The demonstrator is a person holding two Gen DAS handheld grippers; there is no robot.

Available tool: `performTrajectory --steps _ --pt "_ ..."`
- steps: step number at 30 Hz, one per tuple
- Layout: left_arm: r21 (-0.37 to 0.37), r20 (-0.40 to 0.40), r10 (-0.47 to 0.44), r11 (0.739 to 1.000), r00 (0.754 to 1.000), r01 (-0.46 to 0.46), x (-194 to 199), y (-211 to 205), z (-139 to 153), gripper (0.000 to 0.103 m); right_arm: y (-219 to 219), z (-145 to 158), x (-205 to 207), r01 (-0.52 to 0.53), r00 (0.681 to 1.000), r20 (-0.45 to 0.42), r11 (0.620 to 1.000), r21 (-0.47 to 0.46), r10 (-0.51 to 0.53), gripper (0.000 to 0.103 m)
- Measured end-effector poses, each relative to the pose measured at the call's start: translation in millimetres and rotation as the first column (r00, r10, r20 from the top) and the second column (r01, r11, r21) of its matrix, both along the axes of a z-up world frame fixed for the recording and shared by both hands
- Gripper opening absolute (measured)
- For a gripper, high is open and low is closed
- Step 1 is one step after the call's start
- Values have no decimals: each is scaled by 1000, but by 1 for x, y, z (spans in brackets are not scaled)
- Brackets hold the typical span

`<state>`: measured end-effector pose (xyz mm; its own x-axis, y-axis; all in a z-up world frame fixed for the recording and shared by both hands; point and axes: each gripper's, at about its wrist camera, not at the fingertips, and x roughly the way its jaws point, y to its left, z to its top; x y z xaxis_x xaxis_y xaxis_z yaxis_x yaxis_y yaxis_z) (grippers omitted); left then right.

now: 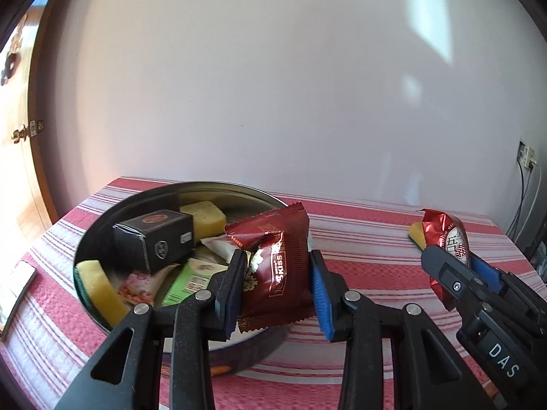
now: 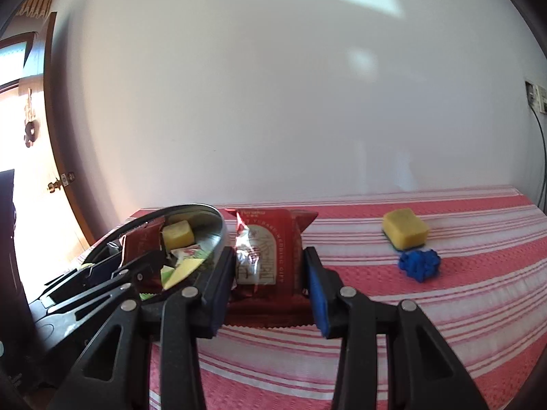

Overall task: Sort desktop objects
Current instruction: 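Carry both red packets over the metal tin, then release both red packets into the tin by opening both grippers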

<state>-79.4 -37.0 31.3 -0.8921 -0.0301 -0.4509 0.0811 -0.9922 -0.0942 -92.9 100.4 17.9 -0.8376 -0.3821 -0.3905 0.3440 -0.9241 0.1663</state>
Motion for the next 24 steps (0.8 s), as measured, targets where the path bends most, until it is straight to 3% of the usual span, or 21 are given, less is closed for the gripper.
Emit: performTrajectory --steps 9,13,16,17,18,19,24 --pt "-44 27 176 984 984 -175 -33 -67 8 39 -87 10 -34 -96 995 -4 995 13 96 41" --pt "-73 79 221 974 972 -216 -57 -81 4 39 -110 5 -58 -91 995 38 996 14 90 41" --pt "-50 125 223 975 967 -218 -68 -90 -1 40 -121 -3 -73 -106 991 82 994 7 105 43" --pt "-37 139 216 976 966 -213 -72 -92 -4 47 -121 -5 -75 -91 993 75 996 8 91 43" --pt "-25 150 210 978 966 -209 -68 -95 -7 65 -121 -7 -75 -81 995 65 997 6 80 47" --pt "-17 159 211 977 964 -211 -69 -96 -11 76 -122 -9 -75 -79 995 57 997 -1 79 53" --pt "-81 104 242 969 965 -234 -59 -87 -9 91 -115 -11 -67 -67 998 11 997 -45 68 66"
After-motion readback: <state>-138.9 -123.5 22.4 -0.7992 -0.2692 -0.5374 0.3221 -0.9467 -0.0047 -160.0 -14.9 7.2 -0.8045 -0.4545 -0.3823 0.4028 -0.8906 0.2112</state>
